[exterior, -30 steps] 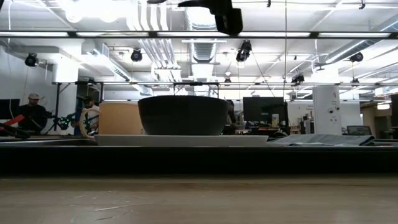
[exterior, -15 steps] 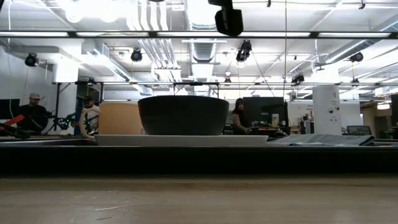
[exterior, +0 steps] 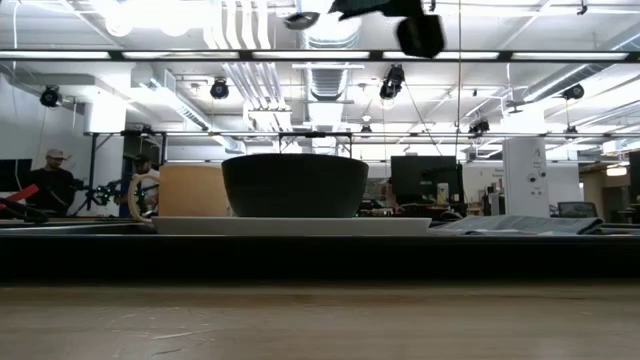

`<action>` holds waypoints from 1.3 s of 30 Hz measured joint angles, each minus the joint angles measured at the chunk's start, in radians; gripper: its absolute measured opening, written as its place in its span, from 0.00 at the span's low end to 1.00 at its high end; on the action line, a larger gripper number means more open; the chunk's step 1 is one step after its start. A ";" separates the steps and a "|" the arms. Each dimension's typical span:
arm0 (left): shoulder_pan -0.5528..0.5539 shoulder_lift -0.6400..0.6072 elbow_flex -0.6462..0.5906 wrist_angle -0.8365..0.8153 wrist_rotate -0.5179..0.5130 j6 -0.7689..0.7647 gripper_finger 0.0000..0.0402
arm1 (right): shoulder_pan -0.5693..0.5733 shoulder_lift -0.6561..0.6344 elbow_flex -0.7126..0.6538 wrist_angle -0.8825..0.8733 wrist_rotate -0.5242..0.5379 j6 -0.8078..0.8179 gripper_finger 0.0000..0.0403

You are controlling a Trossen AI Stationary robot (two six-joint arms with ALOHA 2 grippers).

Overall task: Set up tray
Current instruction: Put the green spoon on the gray table napkin to the right of the white blue table knife

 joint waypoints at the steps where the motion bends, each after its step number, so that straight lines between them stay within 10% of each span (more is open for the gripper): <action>1: -0.003 -0.007 0.014 0.001 -0.020 -0.012 0.28 | 0.000 -0.022 -0.014 -0.013 0.016 0.012 0.07; 16: -0.043 -0.078 0.043 -0.003 -0.149 -0.370 0.29 | 0.099 -0.403 -0.563 0.300 0.350 0.420 0.07; 39: -0.069 -0.077 0.042 0.005 -0.146 -0.490 0.29 | 0.152 -0.380 -0.987 0.540 0.304 0.755 0.07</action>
